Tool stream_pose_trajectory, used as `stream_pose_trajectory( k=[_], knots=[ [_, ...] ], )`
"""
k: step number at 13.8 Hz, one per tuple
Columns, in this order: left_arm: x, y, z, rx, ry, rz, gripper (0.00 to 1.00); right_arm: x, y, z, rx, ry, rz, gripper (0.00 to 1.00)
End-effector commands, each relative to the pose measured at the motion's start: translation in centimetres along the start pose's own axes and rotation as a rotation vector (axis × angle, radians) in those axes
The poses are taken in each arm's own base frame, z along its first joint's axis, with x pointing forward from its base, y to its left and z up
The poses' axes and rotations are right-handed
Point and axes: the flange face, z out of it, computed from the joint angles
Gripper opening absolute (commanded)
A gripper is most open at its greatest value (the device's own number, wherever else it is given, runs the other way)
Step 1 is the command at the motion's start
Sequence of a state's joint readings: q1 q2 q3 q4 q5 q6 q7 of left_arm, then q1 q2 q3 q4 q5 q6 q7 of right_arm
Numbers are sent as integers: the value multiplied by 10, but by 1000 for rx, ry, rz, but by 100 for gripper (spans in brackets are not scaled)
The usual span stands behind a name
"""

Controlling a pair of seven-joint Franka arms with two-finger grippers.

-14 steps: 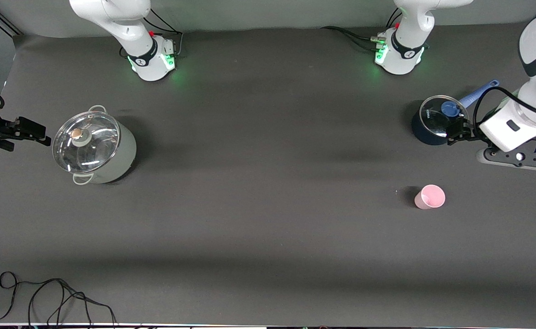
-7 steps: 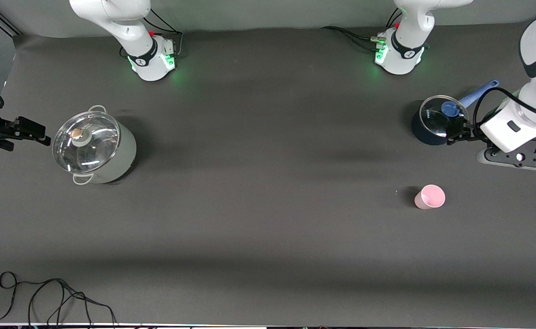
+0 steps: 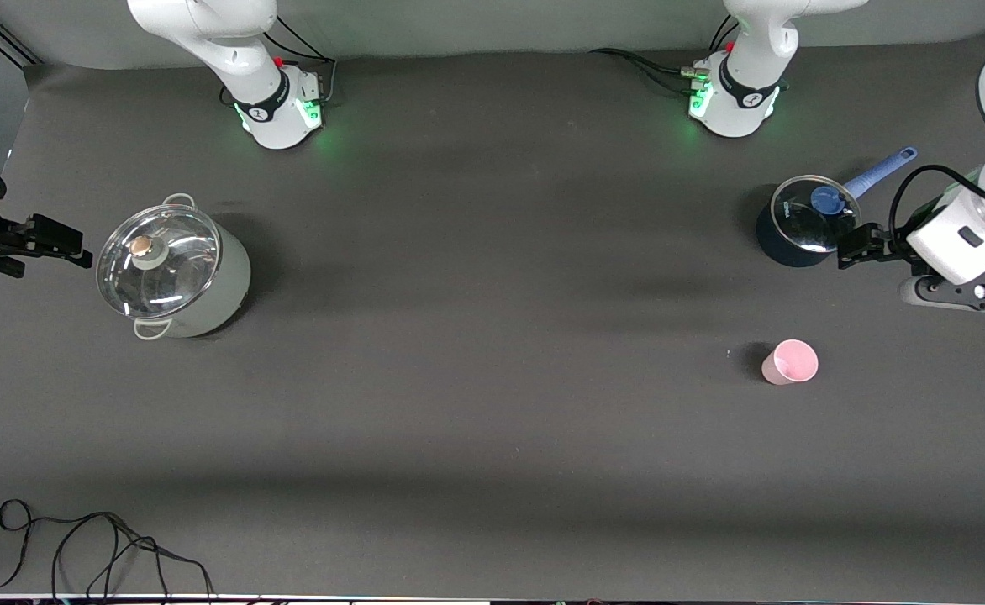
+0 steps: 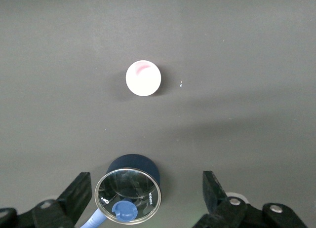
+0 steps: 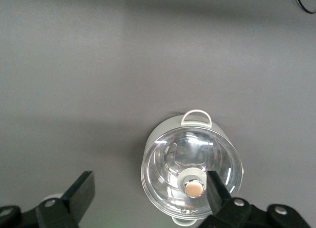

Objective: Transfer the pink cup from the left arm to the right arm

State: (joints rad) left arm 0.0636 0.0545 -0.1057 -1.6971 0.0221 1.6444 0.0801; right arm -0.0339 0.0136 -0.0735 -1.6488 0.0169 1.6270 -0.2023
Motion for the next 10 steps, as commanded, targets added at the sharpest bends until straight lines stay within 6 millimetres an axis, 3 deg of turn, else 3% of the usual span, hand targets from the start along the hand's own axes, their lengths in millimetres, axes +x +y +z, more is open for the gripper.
stream_pose_trajectory(
  k=[1, 10],
  knots=[
    [-3, 1, -1, -6, -4, 12, 100, -5, 2, -11, -12, 4, -18, 100],
    [10, -7, -8, -16, 16, 52, 99, -6, 2, -11, -11, -2, -18, 100]
  ],
)
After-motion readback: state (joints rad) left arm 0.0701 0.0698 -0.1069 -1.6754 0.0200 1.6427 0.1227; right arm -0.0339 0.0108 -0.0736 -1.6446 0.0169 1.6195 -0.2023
